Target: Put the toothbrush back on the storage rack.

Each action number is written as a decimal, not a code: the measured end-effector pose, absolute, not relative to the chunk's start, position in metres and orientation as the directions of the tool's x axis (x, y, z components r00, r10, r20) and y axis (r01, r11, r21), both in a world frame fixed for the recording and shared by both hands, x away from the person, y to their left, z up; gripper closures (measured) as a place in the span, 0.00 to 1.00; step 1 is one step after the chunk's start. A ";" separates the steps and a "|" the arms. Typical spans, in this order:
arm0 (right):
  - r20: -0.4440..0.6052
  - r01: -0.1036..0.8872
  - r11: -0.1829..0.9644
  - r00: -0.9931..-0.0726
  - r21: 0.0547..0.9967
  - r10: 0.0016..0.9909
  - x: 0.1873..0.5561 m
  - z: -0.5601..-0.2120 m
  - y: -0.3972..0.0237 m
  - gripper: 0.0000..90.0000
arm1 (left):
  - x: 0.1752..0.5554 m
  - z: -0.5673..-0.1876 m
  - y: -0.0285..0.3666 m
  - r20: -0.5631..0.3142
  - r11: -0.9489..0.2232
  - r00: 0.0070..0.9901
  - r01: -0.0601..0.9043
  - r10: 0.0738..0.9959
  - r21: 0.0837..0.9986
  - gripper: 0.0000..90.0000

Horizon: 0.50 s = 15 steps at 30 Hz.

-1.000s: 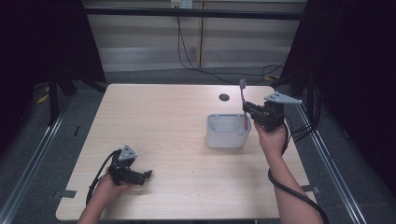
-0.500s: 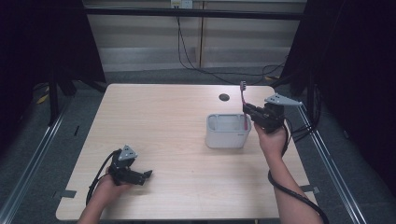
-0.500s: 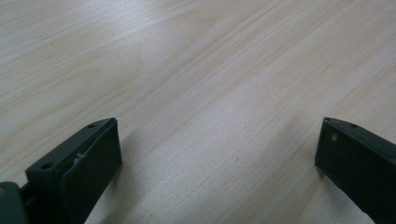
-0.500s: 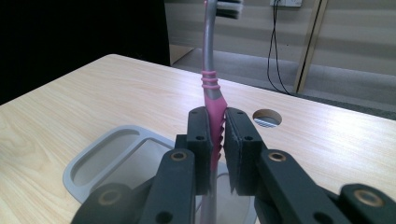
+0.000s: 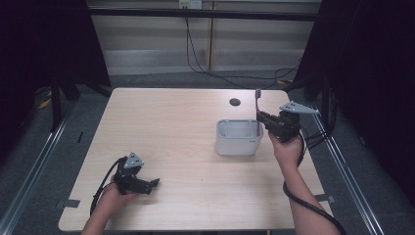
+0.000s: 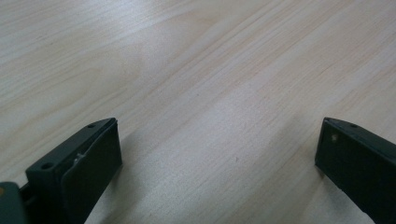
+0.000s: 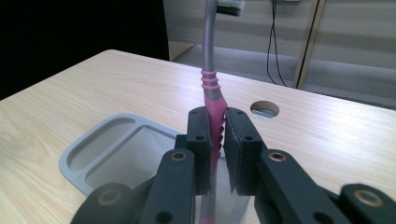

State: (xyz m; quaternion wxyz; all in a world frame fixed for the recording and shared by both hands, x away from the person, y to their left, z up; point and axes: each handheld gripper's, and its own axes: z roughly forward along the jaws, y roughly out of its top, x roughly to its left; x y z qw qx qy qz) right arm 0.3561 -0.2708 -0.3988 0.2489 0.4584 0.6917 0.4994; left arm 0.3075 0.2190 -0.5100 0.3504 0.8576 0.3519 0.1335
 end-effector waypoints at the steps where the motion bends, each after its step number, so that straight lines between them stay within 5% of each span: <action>1: 0.115 0.387 0.080 -0.457 0.919 0.882 0.356 -0.399 -0.272 0.90 | 0.307 -0.510 0.219 -0.018 -0.506 0.717 0.510 0.697 0.695 0.00; 15: 0.128 0.400 0.079 -0.466 0.913 0.876 0.347 -0.403 -0.277 0.90 | 0.307 -0.510 0.219 -0.018 -0.506 0.717 0.511 0.697 0.695 0.00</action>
